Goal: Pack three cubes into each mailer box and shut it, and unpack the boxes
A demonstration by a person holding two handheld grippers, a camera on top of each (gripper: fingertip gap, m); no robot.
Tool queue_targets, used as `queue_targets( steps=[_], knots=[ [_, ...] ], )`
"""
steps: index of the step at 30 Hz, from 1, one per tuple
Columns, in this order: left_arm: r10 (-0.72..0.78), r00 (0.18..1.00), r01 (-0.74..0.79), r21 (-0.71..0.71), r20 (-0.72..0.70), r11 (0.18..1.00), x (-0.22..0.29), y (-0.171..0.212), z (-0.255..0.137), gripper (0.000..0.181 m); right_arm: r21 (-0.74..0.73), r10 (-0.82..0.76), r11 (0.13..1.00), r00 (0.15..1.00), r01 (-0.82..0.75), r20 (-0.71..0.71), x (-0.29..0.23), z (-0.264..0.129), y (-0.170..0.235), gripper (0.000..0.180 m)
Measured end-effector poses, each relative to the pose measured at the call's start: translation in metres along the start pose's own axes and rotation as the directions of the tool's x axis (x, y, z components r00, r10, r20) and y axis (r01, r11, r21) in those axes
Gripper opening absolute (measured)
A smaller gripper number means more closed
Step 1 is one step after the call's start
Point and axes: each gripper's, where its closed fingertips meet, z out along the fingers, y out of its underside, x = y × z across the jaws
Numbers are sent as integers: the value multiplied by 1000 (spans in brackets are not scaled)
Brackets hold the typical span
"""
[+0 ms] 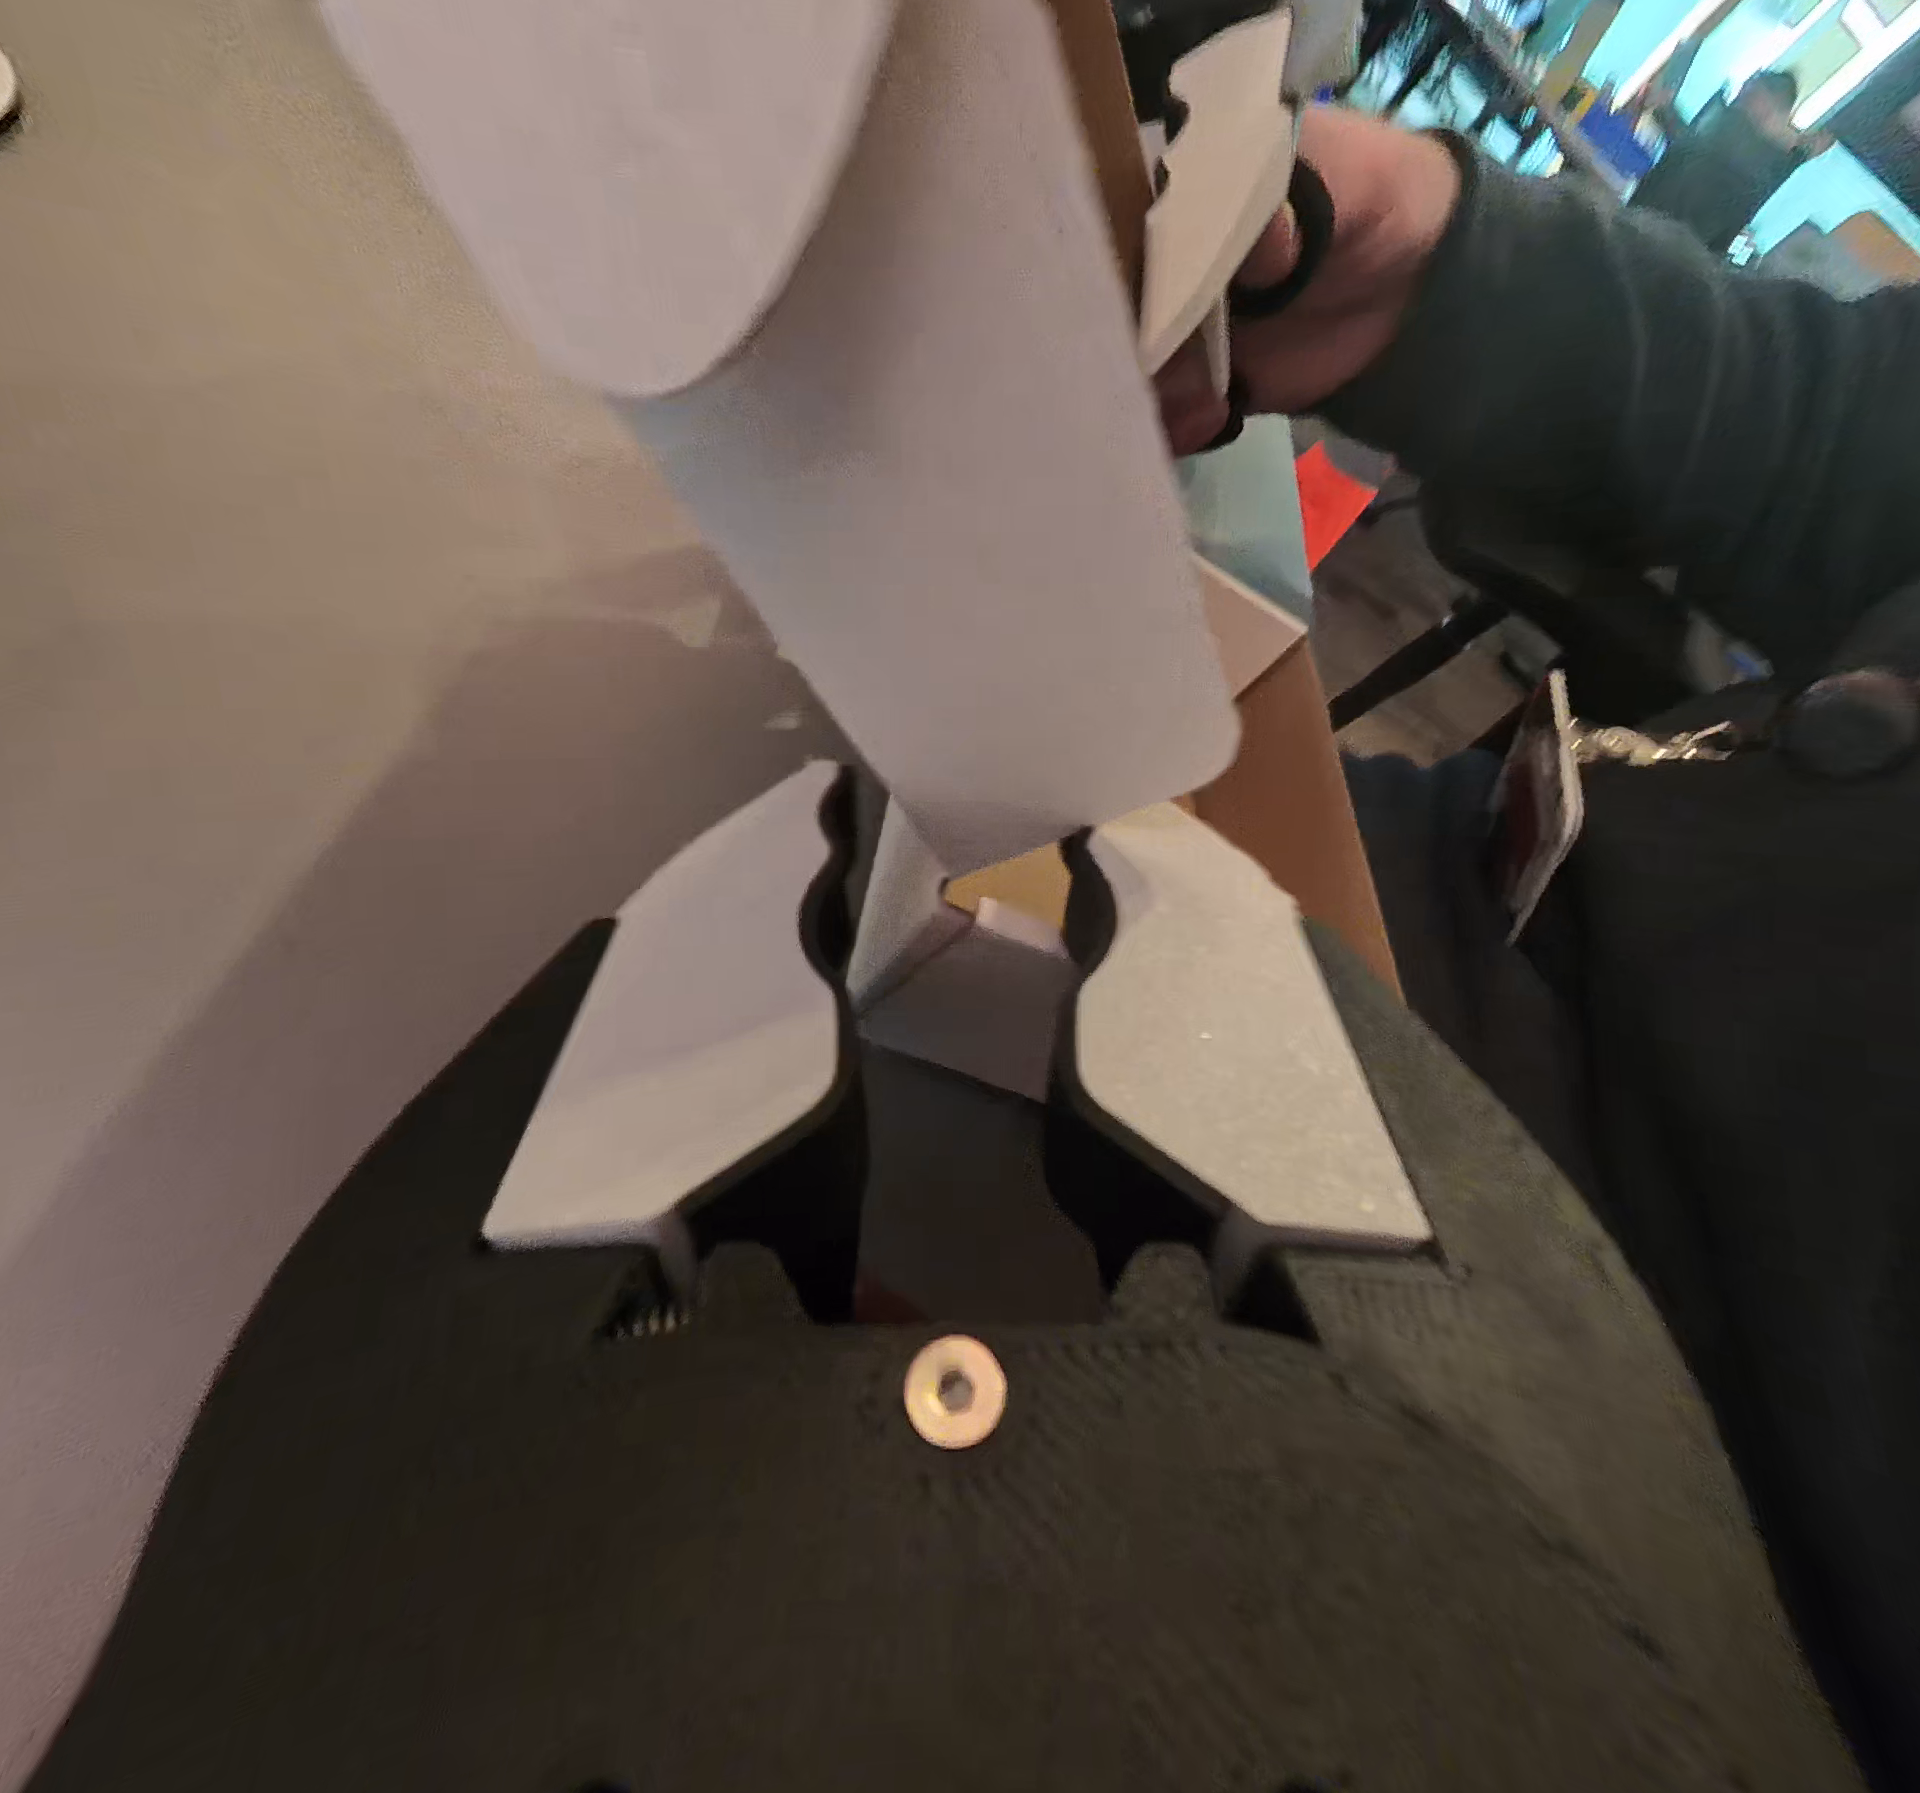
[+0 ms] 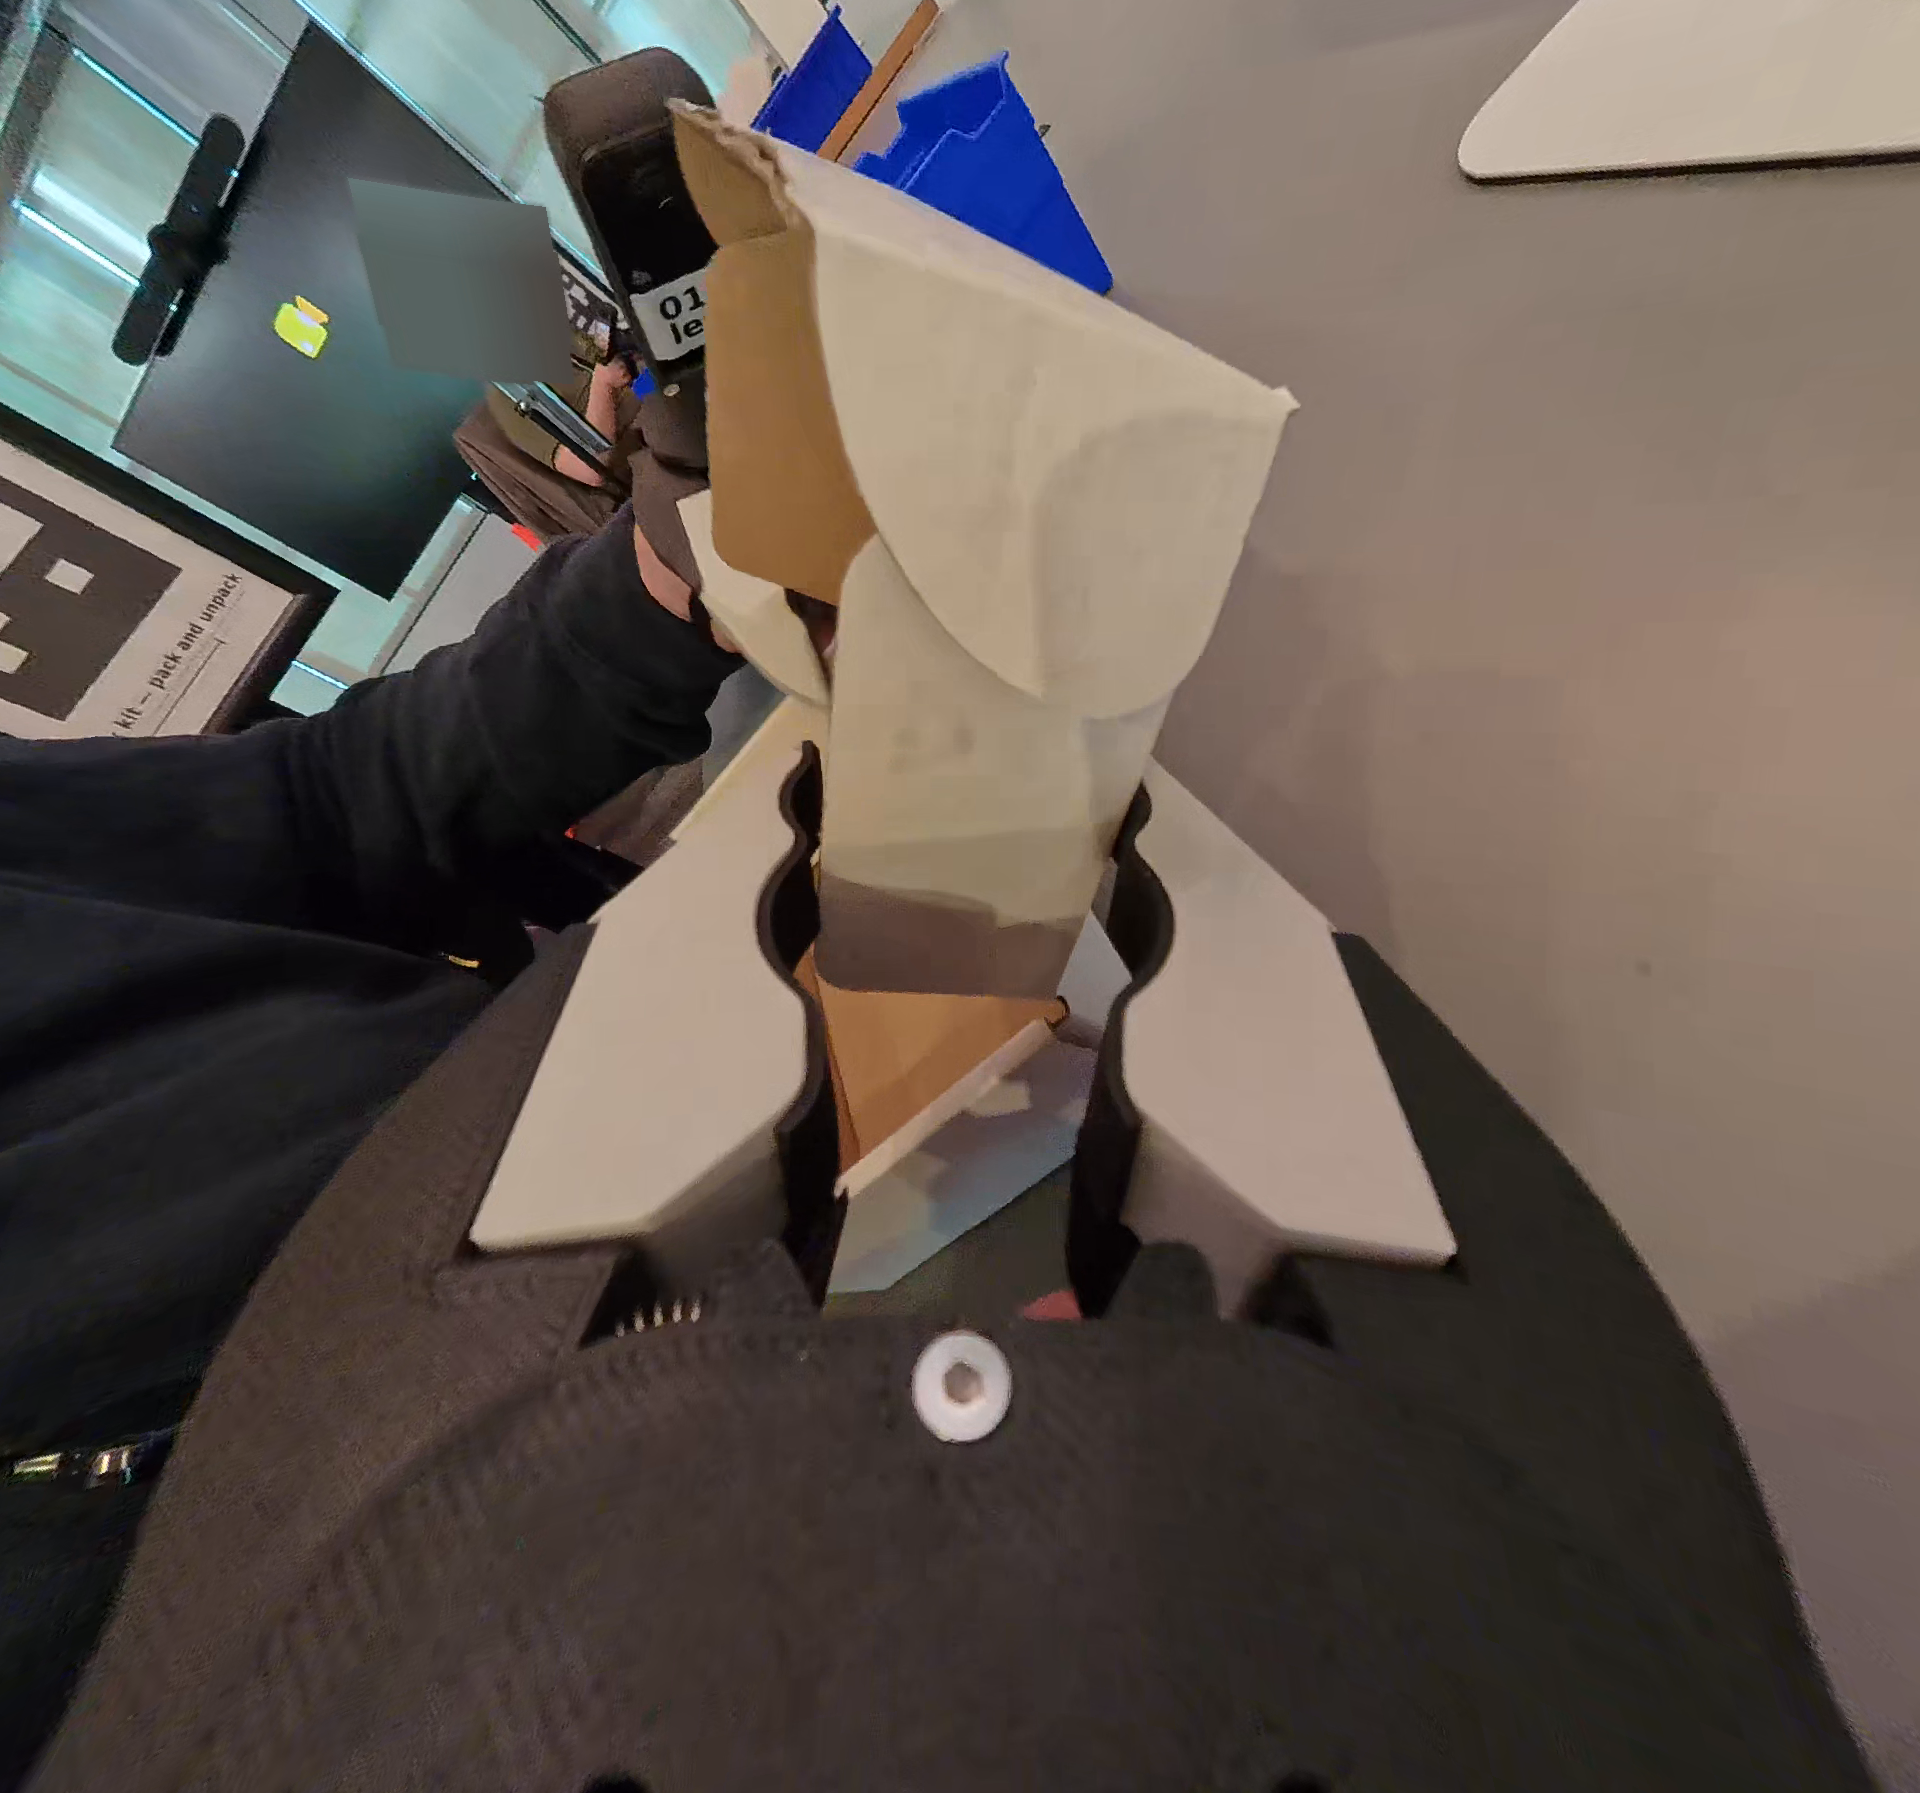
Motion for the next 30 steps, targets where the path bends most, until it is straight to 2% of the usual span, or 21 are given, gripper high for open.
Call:
queue_targets(
  steps=[2, 4, 9, 12, 15, 19, 23, 26, 30],
  knots=[
    [-42, 999, 42, 34, -25, 999, 4, -7, -3, 61, -13, -32, 999, 999, 32, -20, 1, 0, 2, 53],
    [-61, 997, 65, 89, -49, 994, 10, -16, -6, 73, -14, -45, 999, 999, 45, -16, 1, 0, 3, 53],
    [-106, 986, 131, 205, -132, 970, 18, -37, -15, 77, -29, -105, 994, 994, 104, -13, 0, -2, 4, 53],
    [-119, 980, 156, 254, -157, 954, 16, -43, -22, 74, -44, -148, 988, 989, 148, -5, -2, -2, 6, 53],
    [-107, 980, 150, 270, -169, 951, 16, -45, -22, 58, -68, -181, 981, 983, 180, -6, -4, 0, 8, 53],
    [-68, 993, 89, 226, -97, 970, 14, -39, -13, 54, -116, -219, 970, 975, 213, -45, -5, 1, 10, 53],
    [-13, 997, 27, 193, -73, 981, 18, -35, -11, 54, -23, -191, 981, 982, 190, -12, -19, -9, -4, 65],
    [2, 997, 11, 183, -71, 983, 18, -34, -13, 53, 75, -113, 991, 990, 107, 82, -29, -17, -12, 74],
    [21, 998, -11, 169, -54, 986, 17, -34, -18, 53, 171, -45, 985, 986, 17, 160, -30, -29, -23, 71]
  ],
)
